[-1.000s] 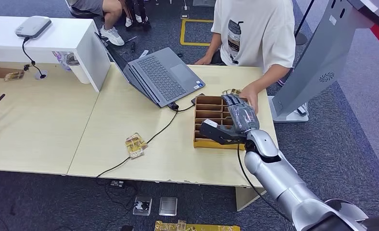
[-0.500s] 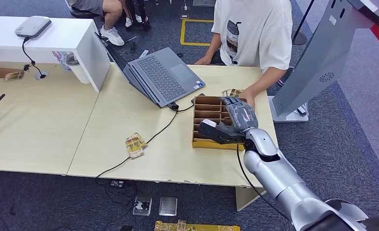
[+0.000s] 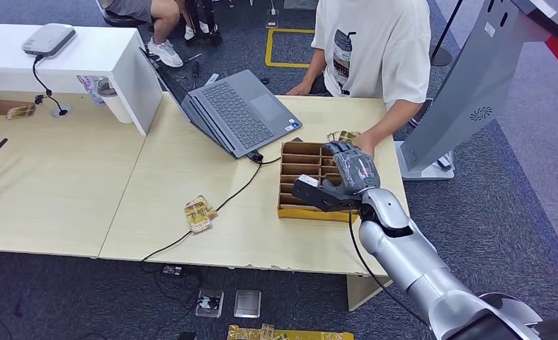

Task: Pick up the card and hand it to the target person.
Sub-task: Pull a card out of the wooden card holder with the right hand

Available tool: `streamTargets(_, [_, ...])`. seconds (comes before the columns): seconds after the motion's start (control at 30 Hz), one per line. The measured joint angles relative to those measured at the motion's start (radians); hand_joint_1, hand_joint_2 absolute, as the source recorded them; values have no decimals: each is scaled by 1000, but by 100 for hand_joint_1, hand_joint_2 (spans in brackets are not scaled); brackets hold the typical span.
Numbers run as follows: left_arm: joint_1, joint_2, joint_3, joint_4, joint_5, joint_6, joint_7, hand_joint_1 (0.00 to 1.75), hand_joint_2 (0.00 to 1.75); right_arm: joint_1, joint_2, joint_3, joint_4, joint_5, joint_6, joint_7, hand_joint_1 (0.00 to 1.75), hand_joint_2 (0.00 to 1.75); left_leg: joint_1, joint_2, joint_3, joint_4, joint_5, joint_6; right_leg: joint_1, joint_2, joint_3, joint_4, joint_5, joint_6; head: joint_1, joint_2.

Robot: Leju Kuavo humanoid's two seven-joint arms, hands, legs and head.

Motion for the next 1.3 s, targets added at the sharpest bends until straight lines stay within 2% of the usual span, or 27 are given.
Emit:
streamTargets(0.6, [0, -1, 0, 0, 2, 2, 6, 0, 175, 0, 0, 0, 13, 10, 3, 0, 70, 175, 0, 0, 0, 0, 0, 0, 0, 0, 0, 0, 0, 0, 0, 0])
streamTargets(0.83, [0, -3, 0, 0, 9, 9, 6, 0, 175, 0, 1, 0, 25, 10, 4, -3, 86, 175, 0, 0, 0, 0, 0, 0, 0, 0, 0, 0, 0, 0, 0, 0])
streamTargets(1.3, [0, -3, 0, 0, 10, 8, -5, 0, 175, 0, -1, 0, 31, 10, 6, 5, 101, 175, 0, 0, 0, 0, 0, 0, 0, 0, 0, 0, 0, 0, 0, 0])
